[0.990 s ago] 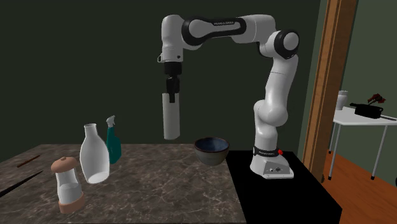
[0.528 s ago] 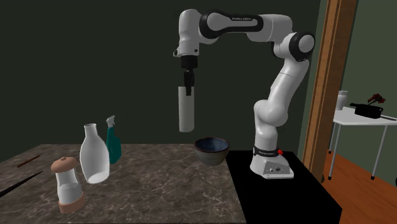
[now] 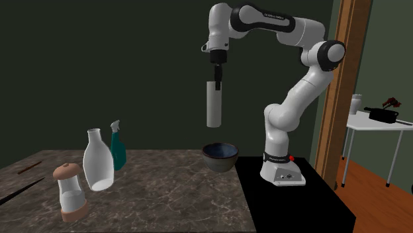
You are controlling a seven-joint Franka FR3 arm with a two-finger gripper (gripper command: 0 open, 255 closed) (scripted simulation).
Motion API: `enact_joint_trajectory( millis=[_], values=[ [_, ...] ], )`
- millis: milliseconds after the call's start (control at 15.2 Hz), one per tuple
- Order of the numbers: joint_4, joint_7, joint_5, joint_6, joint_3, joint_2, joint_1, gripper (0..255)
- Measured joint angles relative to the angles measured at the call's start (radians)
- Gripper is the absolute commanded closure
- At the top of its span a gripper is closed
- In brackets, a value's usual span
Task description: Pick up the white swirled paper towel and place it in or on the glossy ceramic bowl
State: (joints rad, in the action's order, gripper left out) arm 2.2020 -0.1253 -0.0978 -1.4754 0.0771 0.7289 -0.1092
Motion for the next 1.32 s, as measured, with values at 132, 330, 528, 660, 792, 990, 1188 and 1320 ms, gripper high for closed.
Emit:
enact_joint_trajectory(
  millis=[132, 330, 528, 660, 792, 990, 1188, 1320],
  values=[
    [0.0, 0.013, 0.009, 0.06, -0.018, 0.06, 0.001, 255],
    [0.03, 0.025, 0.016, 0.088, -0.032, 0.115, 0.002, 255],
    [0.083, 0.026, 0.015, 0.06, -0.03, 0.14, 0.002, 255],
    [0.115, 0.03, 0.017, 0.039, -0.032, 0.15, 0.002, 255],
    [0.148, 0.03, 0.015, 0.017, -0.03, 0.161, 0.002, 255],
    [0.199, 0.031, 0.013, -0.016, -0.028, 0.178, 0.001, 255],
    [0.248, 0.036, 0.013, -0.052, -0.029, 0.191, 0.001, 255],
    [0.279, 0.036, 0.011, -0.076, -0.026, 0.198, 0.001, 255]
  ],
)
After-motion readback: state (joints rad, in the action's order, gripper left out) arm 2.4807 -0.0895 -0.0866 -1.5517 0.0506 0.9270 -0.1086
